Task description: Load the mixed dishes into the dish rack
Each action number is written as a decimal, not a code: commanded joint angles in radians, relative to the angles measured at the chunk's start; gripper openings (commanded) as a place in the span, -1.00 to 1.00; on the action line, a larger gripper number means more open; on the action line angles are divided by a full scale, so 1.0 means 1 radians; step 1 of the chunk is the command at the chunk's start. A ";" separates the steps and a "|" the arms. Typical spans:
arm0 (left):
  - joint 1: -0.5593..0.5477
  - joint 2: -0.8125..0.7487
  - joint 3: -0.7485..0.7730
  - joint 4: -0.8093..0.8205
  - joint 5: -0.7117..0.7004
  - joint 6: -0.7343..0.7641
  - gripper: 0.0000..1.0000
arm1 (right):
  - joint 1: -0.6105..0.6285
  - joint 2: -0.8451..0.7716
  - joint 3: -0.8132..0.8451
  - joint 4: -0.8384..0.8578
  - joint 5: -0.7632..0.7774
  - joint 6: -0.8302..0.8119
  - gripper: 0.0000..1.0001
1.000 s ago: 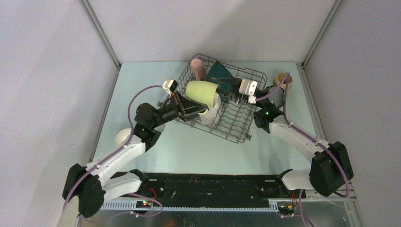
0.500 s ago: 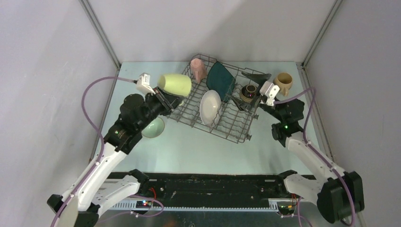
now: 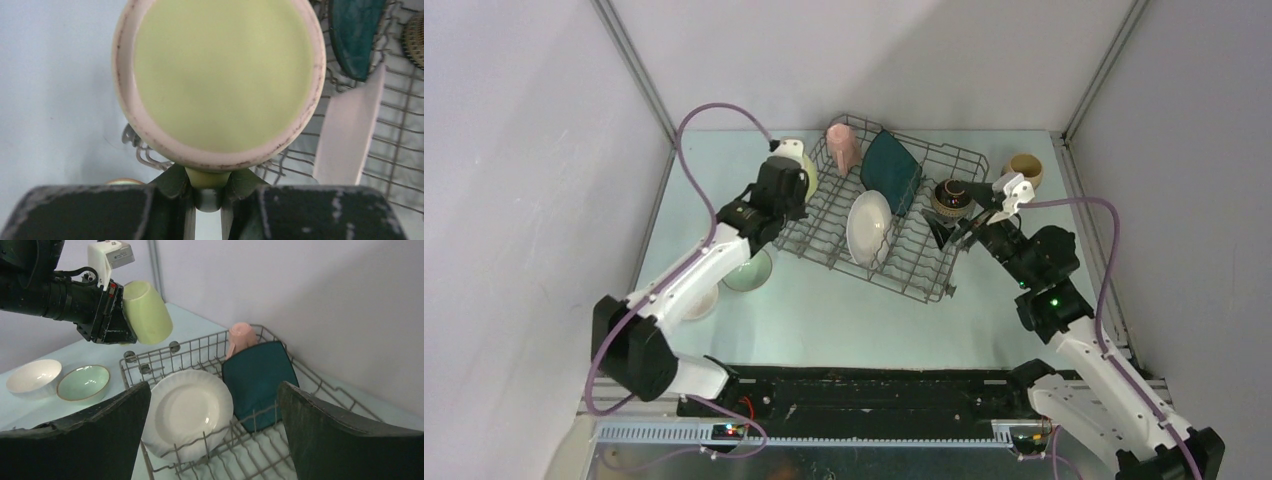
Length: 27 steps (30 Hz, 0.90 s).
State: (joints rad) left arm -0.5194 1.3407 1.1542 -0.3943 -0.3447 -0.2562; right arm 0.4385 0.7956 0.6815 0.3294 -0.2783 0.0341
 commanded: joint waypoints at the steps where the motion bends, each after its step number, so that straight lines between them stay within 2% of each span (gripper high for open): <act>1: 0.002 0.065 0.132 0.090 -0.100 0.166 -1.00 | 0.003 -0.072 -0.007 -0.175 0.119 0.069 0.99; 4: 0.007 0.137 0.171 0.100 -0.045 0.195 -1.00 | -0.005 -0.121 -0.029 -0.210 0.161 0.085 0.99; 10: 0.038 0.319 0.313 0.034 0.077 0.205 -1.00 | -0.046 -0.184 -0.033 -0.281 0.131 0.120 0.99; 19: 0.064 0.598 0.575 -0.135 0.048 0.198 -1.00 | -0.094 -0.168 -0.042 -0.325 0.080 0.183 0.99; 27: 0.081 0.747 0.681 -0.167 0.062 0.208 -1.00 | -0.156 -0.203 -0.082 -0.313 0.078 0.221 0.99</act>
State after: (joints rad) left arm -0.4500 2.0605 1.7367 -0.5869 -0.2768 -0.0700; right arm 0.3058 0.6205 0.6086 0.0006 -0.1875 0.2249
